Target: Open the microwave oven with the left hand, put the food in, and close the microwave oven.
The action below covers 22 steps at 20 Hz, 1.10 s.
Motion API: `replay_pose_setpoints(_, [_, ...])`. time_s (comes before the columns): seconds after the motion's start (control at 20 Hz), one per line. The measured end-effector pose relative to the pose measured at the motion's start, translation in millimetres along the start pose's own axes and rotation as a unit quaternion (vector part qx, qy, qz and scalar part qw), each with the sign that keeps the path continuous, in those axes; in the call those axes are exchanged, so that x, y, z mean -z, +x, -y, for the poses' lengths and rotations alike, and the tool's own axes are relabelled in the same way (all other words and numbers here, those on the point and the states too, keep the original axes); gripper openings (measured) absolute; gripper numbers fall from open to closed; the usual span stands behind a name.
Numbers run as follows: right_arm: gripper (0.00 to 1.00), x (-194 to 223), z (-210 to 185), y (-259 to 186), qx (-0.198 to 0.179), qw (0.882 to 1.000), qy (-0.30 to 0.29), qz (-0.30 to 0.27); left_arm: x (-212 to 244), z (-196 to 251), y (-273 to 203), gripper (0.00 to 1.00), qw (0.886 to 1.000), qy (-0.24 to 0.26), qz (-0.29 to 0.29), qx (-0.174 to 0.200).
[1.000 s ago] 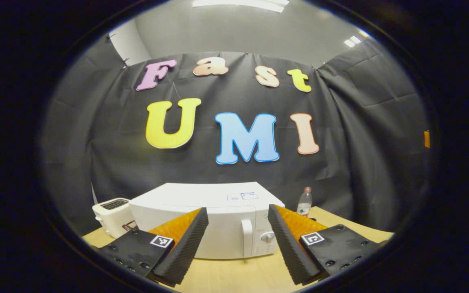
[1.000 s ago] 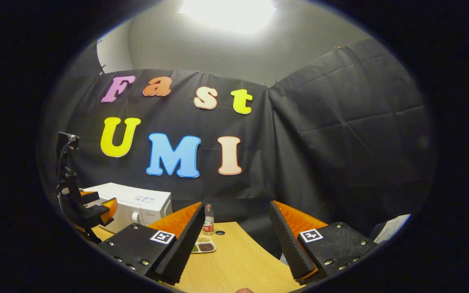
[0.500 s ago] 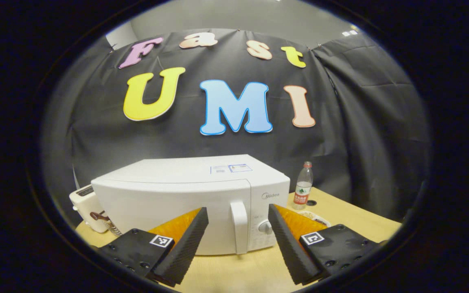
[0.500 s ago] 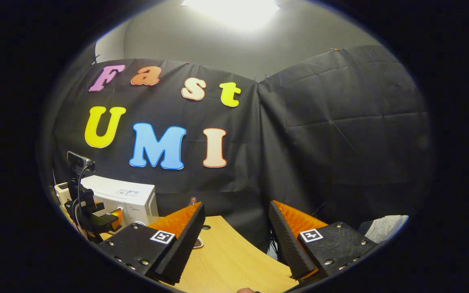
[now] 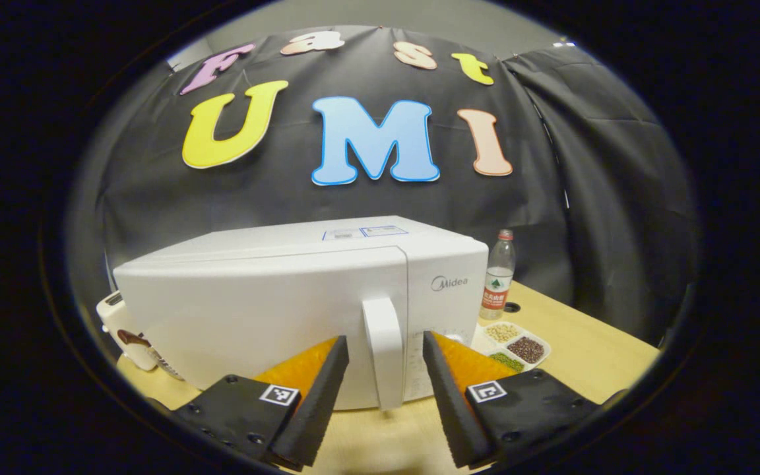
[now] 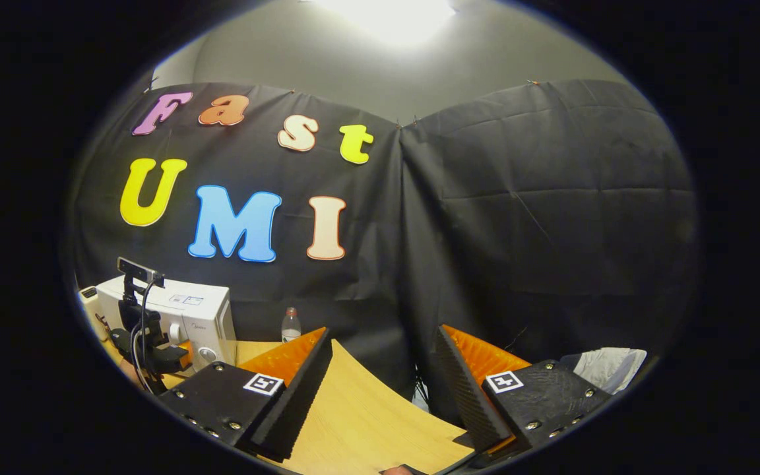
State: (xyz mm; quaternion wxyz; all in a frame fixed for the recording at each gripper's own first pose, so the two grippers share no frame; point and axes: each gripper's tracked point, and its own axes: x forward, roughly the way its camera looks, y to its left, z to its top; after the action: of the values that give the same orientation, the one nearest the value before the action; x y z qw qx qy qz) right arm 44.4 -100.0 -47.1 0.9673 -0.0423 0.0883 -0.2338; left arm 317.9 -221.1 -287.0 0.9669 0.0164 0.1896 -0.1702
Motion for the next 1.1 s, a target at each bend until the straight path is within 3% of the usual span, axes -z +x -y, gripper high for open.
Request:
replay_pose_setpoints(0.05, [0.96, 0.2, -0.5, -1.9, 0.001, 1.0, -0.002, -0.001, 0.7, 1.1, 1.4, 0.7, 1.0, 0.003, -0.001, 0.001])
replay_pose_setpoints(0.5, [0.96, 0.6, 4.7, -13.8, -0.007, 1.0, -0.018, -0.001, -1.5, 0.3, 1.7, 0.21, 1.0, -0.003, 0.004, -0.002])
replay_pose_setpoints(0.8, [0.96, -4.8, 14.2, -16.9, -0.024, 0.999, -0.021, 0.006, -2.4, -0.6, -1.3, 0.16, 1.0, -0.011, -0.011, -0.011])
replay_pose_setpoints(0.85, [0.96, -6.4, 14.7, -15.6, -0.027, 0.999, -0.021, 0.007, 2.4, 0.6, -7.8, 0.11, 0.999, -0.015, -0.026, -0.019])
replay_pose_setpoints(1.1, [0.95, -9.1, 6.4, -9.5, -0.068, 0.998, -0.003, 0.014, 10.9, 0.4, -58.7, 0.1, 1.0, -0.013, -0.003, -0.016])
